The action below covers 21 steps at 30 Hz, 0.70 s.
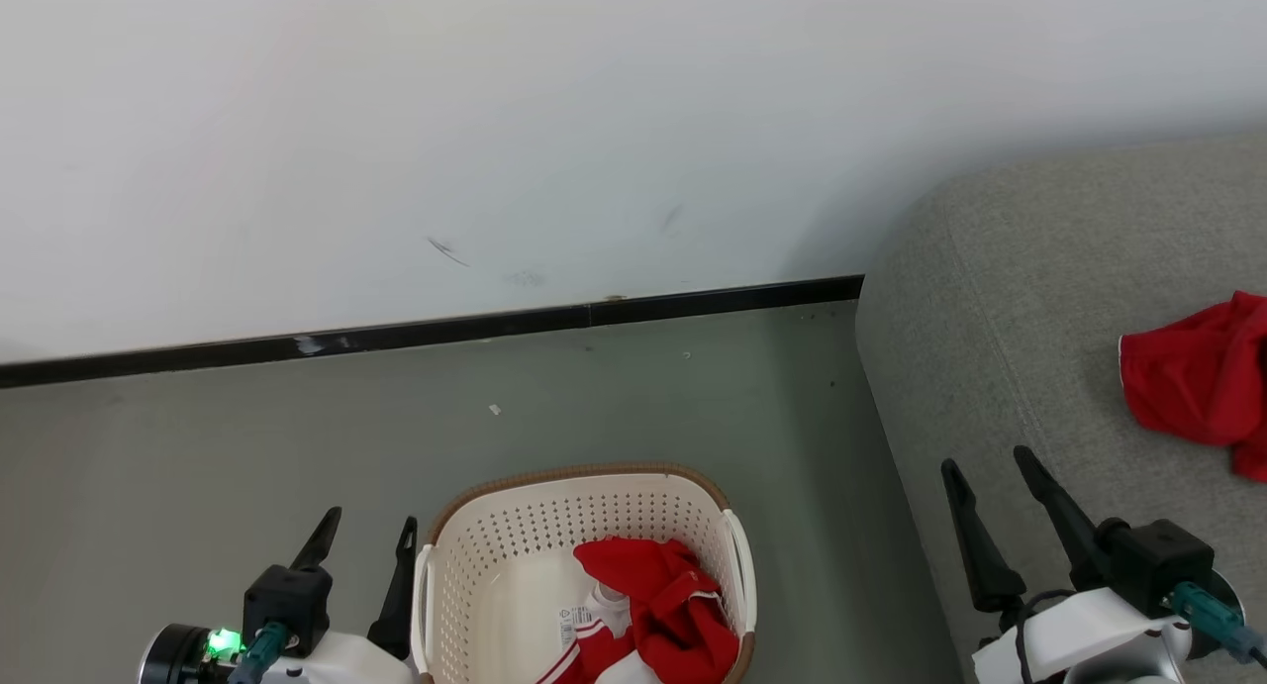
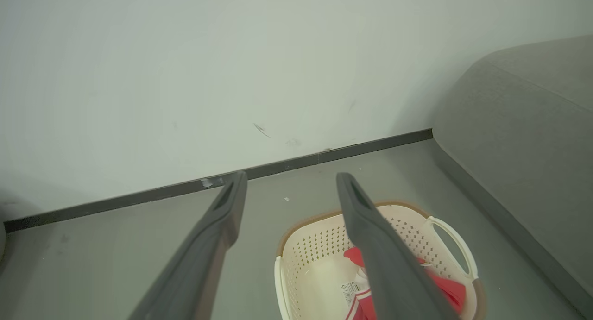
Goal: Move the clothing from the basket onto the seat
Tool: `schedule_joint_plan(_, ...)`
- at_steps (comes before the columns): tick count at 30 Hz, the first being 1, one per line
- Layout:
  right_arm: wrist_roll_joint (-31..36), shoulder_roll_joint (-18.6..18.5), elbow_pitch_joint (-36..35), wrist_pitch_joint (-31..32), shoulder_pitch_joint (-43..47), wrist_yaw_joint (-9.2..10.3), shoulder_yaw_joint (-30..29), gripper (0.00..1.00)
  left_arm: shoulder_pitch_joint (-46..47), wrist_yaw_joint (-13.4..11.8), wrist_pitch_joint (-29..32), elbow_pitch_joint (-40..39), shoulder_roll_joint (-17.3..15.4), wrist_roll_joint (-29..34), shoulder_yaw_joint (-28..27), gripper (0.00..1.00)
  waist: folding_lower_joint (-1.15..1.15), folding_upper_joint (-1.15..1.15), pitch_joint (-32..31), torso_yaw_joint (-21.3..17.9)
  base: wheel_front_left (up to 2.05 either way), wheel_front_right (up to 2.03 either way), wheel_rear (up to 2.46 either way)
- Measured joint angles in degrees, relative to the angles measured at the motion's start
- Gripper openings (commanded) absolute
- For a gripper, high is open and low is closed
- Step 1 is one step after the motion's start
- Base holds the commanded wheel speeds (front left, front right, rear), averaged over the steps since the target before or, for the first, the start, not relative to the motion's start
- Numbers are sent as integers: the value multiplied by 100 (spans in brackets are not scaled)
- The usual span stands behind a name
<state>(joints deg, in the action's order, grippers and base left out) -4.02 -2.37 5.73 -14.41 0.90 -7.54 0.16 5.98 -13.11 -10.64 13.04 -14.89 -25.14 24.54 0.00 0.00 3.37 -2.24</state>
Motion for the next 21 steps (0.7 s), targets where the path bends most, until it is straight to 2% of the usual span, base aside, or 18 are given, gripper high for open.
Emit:
schedule_joint_plan(11,-55,7,-364,0,-212,2,-380,100,780,380,372,397,112,309,590,100,0,0,450,-97,0,0,0)
schedule_joint_plan(21,-79,9,-706,-3,-500,2,-675,100,1428,686,698,1014,434,553,1072,100,0,0,985,-259,0,0,0)
